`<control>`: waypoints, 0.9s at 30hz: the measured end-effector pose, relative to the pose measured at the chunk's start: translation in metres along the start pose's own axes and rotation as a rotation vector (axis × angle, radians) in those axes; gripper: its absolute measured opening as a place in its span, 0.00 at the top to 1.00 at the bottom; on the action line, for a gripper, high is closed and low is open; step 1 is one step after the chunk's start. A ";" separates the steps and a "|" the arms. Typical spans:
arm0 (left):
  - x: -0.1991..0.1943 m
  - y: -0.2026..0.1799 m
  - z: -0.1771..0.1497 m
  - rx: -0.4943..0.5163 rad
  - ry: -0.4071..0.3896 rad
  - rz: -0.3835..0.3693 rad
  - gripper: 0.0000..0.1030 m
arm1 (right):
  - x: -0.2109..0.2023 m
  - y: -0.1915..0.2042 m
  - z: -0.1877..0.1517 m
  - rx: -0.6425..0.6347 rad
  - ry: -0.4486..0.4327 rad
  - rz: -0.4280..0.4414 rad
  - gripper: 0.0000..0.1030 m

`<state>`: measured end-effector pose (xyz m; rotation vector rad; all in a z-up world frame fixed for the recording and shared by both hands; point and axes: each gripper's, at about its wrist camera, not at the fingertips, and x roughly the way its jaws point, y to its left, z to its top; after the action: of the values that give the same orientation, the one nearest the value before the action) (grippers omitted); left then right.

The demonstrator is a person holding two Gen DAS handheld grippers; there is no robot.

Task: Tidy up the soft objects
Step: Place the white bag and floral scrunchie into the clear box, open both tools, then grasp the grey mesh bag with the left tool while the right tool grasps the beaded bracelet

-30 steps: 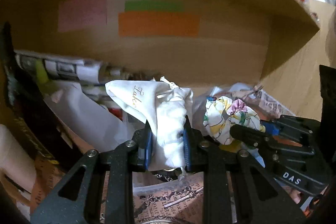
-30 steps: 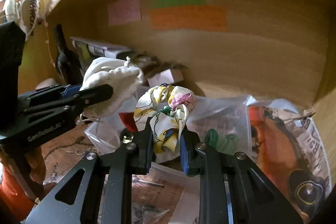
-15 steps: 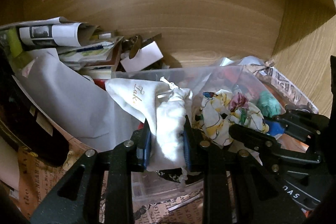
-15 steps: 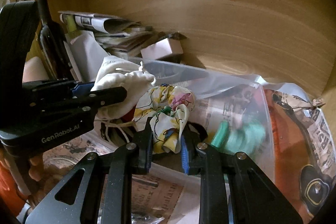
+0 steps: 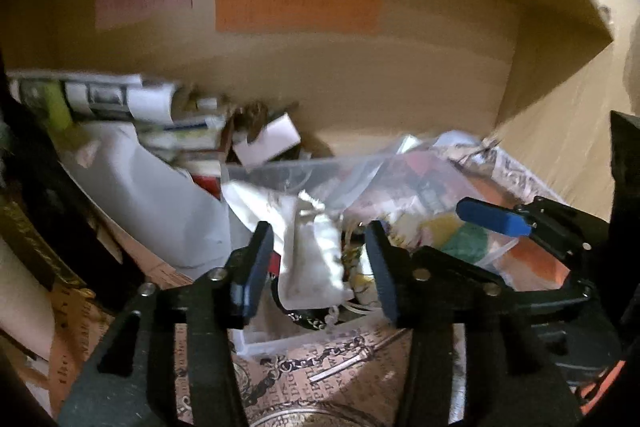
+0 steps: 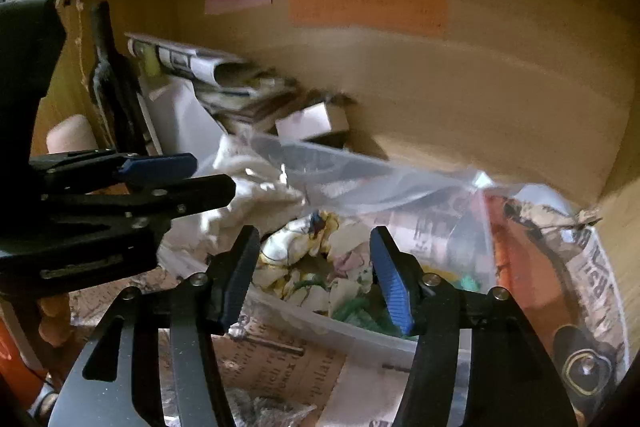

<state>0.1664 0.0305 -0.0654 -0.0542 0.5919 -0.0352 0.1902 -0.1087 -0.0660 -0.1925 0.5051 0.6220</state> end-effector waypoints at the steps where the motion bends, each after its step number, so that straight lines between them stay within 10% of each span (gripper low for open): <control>1: -0.006 -0.001 0.001 0.004 -0.013 -0.001 0.49 | -0.004 0.002 0.002 -0.001 -0.011 0.000 0.47; 14: -0.059 -0.011 -0.016 0.018 -0.073 -0.046 0.29 | -0.073 0.007 -0.008 0.006 -0.125 0.005 0.21; 27: -0.054 -0.015 -0.079 0.022 0.088 -0.051 0.22 | -0.074 0.000 -0.081 0.121 0.041 0.011 0.20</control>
<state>0.0775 0.0146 -0.0999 -0.0465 0.6779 -0.0938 0.1075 -0.1722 -0.0983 -0.0881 0.5822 0.5976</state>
